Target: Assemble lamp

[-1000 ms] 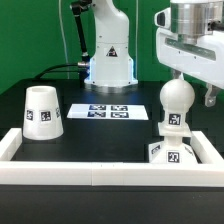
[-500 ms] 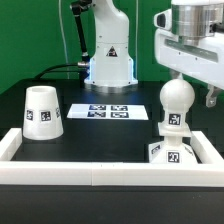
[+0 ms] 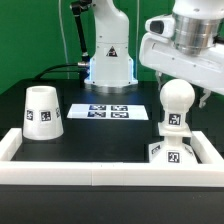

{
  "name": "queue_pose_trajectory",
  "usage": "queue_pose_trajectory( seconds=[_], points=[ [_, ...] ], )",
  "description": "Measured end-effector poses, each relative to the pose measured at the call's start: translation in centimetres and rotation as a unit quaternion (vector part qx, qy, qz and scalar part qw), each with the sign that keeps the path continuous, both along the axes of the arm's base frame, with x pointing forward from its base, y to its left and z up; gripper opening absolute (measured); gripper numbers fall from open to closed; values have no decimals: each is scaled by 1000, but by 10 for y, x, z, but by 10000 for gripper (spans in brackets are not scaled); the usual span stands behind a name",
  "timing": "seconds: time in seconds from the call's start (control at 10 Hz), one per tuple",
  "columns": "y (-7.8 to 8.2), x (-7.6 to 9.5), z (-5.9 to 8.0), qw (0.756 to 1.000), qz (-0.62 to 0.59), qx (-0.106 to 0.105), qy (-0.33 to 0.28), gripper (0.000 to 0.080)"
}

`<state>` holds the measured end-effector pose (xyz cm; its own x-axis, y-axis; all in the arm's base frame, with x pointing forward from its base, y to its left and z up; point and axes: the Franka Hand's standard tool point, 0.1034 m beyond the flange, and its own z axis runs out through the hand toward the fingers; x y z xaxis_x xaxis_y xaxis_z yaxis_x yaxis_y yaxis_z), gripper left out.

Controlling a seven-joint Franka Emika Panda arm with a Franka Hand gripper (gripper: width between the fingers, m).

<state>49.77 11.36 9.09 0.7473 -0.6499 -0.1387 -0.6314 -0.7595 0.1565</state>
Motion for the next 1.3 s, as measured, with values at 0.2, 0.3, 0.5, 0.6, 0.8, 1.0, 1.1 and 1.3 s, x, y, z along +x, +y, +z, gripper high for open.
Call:
queue_pose_trajectory(
  seconds=[0.2, 0.3, 0.5, 0.6, 0.8, 1.0, 1.1, 1.3],
  points=[
    [-4, -3, -1, 1000, 1, 2, -3, 699],
    [-3, -3, -1, 1000, 2, 2, -3, 699],
    [-4, -3, 0, 1000, 8, 3, -3, 699],
    [-17, -6, 11, 997, 78, 18, -14, 699],
    [-52, -23, 27, 986, 154, 33, -58, 699],
    [-84, -35, 30, 971, 219, 38, -85, 699],
    [-98, -36, 29, 969, 229, 38, -88, 699],
    [-92, -36, 29, 969, 227, 37, -87, 699]
  ],
)
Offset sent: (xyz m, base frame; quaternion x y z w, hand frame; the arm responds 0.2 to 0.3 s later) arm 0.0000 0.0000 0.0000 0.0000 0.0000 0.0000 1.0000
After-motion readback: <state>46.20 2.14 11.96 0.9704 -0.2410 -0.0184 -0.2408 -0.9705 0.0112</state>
